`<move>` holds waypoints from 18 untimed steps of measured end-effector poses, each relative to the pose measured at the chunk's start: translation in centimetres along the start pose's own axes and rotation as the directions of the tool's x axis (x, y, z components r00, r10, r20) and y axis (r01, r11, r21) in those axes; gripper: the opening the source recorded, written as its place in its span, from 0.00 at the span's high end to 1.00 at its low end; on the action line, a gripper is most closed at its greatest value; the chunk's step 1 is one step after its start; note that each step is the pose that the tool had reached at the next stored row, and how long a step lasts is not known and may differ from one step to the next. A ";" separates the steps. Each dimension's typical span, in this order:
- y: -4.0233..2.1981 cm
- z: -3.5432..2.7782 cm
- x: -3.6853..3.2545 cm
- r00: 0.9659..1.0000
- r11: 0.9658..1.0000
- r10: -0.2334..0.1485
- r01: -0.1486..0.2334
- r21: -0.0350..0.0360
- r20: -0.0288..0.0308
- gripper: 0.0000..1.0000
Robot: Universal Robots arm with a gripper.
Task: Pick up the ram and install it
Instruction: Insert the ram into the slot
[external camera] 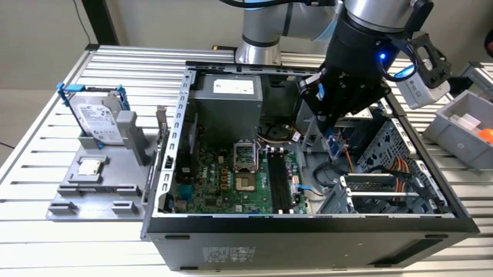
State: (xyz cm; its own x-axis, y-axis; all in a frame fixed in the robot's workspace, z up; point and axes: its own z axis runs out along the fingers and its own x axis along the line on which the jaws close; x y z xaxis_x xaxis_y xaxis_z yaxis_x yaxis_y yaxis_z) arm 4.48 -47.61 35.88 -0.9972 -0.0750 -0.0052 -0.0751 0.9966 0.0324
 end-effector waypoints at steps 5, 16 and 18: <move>0.00 0.04 0.00 1.000 1.000 0.000 0.000 0.000 0.000 1.00; 0.00 0.44 0.19 1.000 1.000 0.000 0.000 0.000 0.000 1.00; 0.00 0.52 0.22 1.000 1.000 0.000 0.000 0.000 0.000 1.00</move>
State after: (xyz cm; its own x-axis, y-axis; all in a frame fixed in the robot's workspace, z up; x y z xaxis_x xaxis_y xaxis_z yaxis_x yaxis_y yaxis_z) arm 4.26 -47.60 35.36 -0.9972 -0.0746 -0.0053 -0.0748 0.9967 0.0328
